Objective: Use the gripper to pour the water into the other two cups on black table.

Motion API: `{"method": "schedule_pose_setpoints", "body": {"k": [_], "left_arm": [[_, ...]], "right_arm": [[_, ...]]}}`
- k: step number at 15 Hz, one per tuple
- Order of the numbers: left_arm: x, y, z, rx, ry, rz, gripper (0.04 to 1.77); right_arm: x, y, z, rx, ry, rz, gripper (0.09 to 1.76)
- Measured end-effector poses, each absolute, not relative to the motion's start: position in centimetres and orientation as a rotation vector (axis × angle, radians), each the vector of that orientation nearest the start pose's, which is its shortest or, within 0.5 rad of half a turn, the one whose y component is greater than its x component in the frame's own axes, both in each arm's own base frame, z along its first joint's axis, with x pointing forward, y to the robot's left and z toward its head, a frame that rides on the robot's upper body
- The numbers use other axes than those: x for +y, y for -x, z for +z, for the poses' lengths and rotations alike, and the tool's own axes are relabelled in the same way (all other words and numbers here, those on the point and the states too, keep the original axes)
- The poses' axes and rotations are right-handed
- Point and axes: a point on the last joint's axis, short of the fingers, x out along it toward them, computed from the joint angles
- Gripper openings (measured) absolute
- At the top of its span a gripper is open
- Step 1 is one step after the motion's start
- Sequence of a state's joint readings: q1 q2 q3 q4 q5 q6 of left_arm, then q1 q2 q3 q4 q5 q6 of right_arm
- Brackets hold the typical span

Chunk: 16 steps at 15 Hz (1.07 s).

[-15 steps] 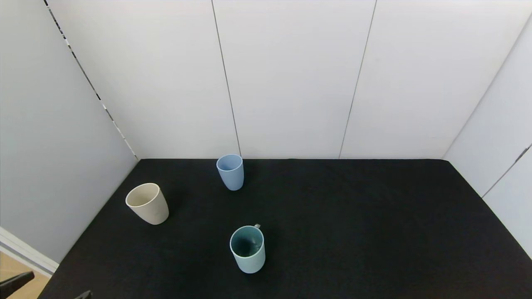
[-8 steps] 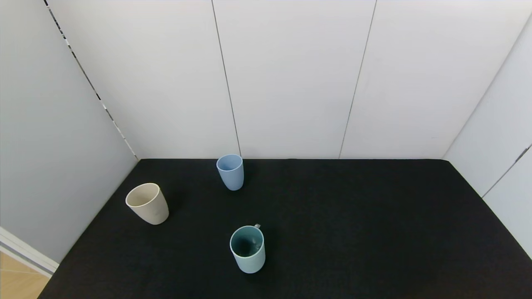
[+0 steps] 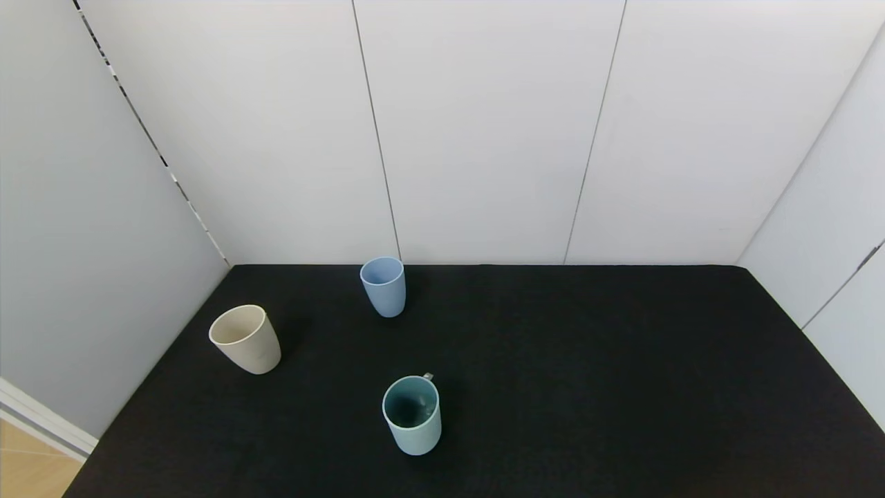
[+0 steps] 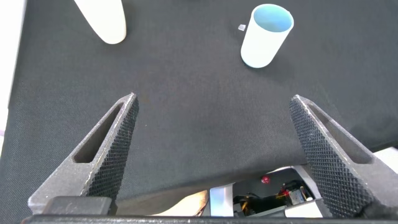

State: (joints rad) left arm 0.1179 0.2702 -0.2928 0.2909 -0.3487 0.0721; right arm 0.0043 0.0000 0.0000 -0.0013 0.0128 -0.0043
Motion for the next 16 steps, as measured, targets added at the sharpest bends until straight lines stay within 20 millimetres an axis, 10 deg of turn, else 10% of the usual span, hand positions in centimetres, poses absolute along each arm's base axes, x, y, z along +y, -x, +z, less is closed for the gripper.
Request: {"method": "schedule_pose_setpoints", "body": {"k": [16], "left_arm": [[-0.7, 2.8, 9.8, 0.198, 0.006, -0.315, 1.72]], "right_arm": [[0.0, 2.3, 7.6, -0.001, 0.004, 0.017, 1.71]]}}
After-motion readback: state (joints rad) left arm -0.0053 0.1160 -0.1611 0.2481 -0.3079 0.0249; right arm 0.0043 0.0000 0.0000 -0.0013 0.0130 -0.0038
